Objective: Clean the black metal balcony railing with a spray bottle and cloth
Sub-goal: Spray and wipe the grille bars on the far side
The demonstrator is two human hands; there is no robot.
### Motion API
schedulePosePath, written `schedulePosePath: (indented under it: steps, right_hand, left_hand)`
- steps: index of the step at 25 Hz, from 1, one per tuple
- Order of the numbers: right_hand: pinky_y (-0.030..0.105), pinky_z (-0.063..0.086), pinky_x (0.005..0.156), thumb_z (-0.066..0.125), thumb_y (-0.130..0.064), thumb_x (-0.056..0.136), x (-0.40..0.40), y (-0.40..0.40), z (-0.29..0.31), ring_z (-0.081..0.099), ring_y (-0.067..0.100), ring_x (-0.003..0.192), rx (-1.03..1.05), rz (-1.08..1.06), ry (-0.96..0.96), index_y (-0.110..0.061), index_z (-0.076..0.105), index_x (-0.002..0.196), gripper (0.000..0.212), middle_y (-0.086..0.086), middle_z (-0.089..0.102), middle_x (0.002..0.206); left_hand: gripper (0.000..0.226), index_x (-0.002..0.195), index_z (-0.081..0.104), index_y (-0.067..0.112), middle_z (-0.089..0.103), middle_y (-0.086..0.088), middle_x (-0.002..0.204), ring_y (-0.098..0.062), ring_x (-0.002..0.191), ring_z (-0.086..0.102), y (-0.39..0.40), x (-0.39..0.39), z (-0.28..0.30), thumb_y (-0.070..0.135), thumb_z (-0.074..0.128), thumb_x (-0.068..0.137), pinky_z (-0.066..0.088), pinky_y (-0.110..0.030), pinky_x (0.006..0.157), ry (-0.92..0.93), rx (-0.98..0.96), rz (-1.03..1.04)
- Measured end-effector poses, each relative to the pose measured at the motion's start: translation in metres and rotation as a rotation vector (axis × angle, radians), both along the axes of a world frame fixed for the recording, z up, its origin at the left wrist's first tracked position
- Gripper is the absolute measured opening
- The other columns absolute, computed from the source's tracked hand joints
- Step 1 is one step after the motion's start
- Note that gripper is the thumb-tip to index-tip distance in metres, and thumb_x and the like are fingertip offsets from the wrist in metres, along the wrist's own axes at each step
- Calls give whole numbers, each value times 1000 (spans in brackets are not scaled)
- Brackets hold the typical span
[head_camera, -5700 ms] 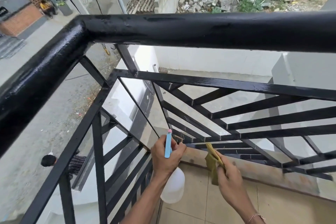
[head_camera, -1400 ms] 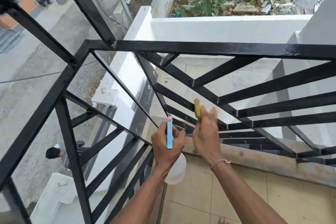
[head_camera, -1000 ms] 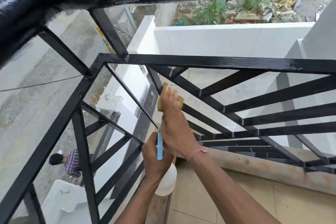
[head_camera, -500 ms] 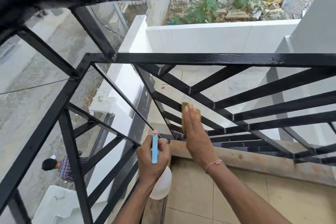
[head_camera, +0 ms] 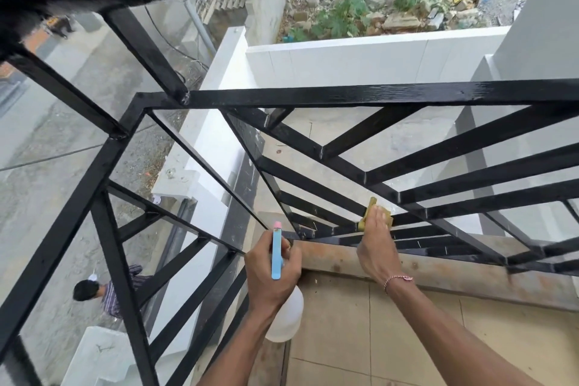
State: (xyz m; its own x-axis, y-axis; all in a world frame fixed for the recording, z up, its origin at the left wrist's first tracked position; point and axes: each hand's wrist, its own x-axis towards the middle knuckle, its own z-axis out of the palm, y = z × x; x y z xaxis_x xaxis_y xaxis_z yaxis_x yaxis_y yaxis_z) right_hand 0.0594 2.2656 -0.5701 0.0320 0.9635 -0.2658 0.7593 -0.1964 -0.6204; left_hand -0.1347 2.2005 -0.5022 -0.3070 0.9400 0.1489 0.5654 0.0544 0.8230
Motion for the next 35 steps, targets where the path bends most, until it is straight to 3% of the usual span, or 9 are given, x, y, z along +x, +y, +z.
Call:
schedulePosePath:
  steps: [7, 9, 11, 14, 17, 20, 26, 30, 35]
  right_hand:
    - [41, -8, 126, 45, 8, 93, -99, 9, 102, -15, 22, 153, 348, 331, 237, -7, -3, 159, 83, 10, -6, 167]
    - [46, 8, 126, 45, 4, 94, -131, 18, 130, 4, 29, 155, 375, 353, 342, -4, 7, 159, 75, 15, 12, 165]
    - [48, 43, 103, 37, -5, 101, -149, 23, 154, 51, 30, 121, 320, 216, 503, -11, 28, 152, 53, 14, 52, 130]
    - [36, 44, 64, 33, -16, 107, -158, 22, 187, 49, 8, 64, 355, 110, 724, -20, 51, 130, 30, -6, 52, 75]
    - [37, 50, 100, 35, -9, 103, -170, 15, 205, 60, 17, 117, 463, 93, 842, -19, 43, 150, 49, 6, 63, 128]
    - [45, 27, 122, 39, 16, 91, -163, 14, 172, 17, 25, 154, 705, 275, 635, 0, 19, 156, 69, 15, 19, 165]
    - [51, 37, 115, 42, 21, 87, -90, -9, 62, 10, 27, 155, 683, 423, 225, -2, 20, 157, 77, 8, 8, 168]
    - [23, 29, 118, 43, 3, 95, -77, -27, 32, 13, 18, 154, 595, 438, 121, -9, 19, 159, 69, 5, 9, 169]
    - [25, 47, 96, 36, -12, 105, -99, -20, 19, 56, 16, 118, 134, -310, 471, -26, 27, 157, 55, 6, 55, 141]
  left_hand:
    - [19, 79, 53, 35, 58, 16, 64, -7, 59, 60, -4, -10, 21, 31, 71, 80, 44, -9, 55, -64, 10, 8]
    - [20, 84, 54, 35, 57, 20, 63, 2, 67, 65, -4, -9, 33, 33, 72, 75, 47, -7, 56, -121, 11, 46]
    - [22, 86, 53, 29, 53, 26, 64, 17, 75, 62, -4, -8, 45, 23, 69, 71, 44, 0, 60, -122, 43, 73]
    - [17, 79, 51, 32, 63, 29, 65, 15, 67, 61, -4, -13, 52, 33, 63, 68, 41, -1, 54, -103, 52, 26]
    - [20, 67, 56, 26, 63, 38, 65, 21, 69, 60, -1, -17, 46, 41, 68, 61, 44, -3, 57, -137, -30, 61]
    - [15, 76, 65, 20, 70, 20, 70, 19, 72, 63, 0, -18, 35, 15, 76, 67, 46, -4, 57, -85, -21, 57]
    - [17, 89, 61, 15, 60, 10, 70, -2, 72, 65, -1, -25, 23, 7, 76, 86, 46, -7, 59, -48, -40, 65]
    - [18, 85, 60, 19, 57, 12, 66, -3, 71, 64, -5, -30, 9, 10, 75, 88, 48, -8, 57, -48, -91, 82]
    - [10, 80, 54, 25, 57, 13, 65, -4, 67, 61, -3, -33, 2, 25, 64, 81, 47, -9, 56, -63, -73, 73]
